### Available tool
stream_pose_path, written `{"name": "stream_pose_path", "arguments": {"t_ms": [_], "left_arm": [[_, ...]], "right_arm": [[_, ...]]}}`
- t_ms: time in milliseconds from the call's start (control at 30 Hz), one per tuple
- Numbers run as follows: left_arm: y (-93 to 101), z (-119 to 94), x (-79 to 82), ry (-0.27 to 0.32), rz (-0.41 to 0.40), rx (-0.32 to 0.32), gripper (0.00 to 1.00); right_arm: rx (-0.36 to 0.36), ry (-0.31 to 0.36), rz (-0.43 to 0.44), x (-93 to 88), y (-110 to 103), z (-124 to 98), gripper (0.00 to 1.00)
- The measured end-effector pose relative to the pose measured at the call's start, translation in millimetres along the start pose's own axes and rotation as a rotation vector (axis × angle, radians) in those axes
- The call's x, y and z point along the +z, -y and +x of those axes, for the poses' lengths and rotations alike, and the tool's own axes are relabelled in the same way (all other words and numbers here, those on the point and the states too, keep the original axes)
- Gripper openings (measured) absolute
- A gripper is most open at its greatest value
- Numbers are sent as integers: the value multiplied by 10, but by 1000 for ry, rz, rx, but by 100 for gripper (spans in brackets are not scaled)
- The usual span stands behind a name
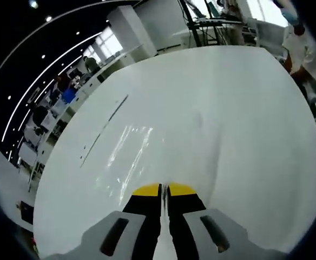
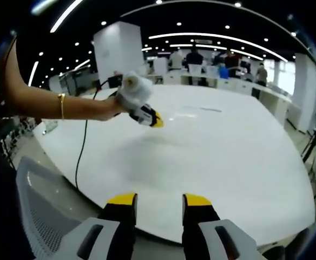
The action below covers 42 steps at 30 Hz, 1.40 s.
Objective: Open the resealable bag by pulling the two sides of the seal apart until the entire bag opening is separated and visibly accessible.
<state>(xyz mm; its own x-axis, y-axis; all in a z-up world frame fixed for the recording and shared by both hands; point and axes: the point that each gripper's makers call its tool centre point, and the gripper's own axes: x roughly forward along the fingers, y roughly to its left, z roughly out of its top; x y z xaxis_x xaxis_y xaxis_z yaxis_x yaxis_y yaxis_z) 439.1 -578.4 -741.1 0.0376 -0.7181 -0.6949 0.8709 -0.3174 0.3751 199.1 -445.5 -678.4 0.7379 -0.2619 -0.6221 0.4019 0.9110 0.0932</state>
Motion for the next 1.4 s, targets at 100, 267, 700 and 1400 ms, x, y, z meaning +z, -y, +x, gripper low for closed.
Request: {"name": "stream_pose_path", "arguments": {"t_ms": [100, 267, 700, 1400], "left_arm": [[12, 9, -28, -13, 6, -9, 6], [48, -46, -121, -30, 5, -30, 14], [156, -324, -221, 9, 14, -79, 24], [34, -1655, -234, 218, -194, 24, 34]], "right_arm": [[-3, 8, 2, 8, 15, 1, 29], [3, 10, 1, 11, 0, 12, 29], [18, 27, -12, 70, -55, 15, 29], [-7, 79, -56, 270, -27, -108, 30]]}}
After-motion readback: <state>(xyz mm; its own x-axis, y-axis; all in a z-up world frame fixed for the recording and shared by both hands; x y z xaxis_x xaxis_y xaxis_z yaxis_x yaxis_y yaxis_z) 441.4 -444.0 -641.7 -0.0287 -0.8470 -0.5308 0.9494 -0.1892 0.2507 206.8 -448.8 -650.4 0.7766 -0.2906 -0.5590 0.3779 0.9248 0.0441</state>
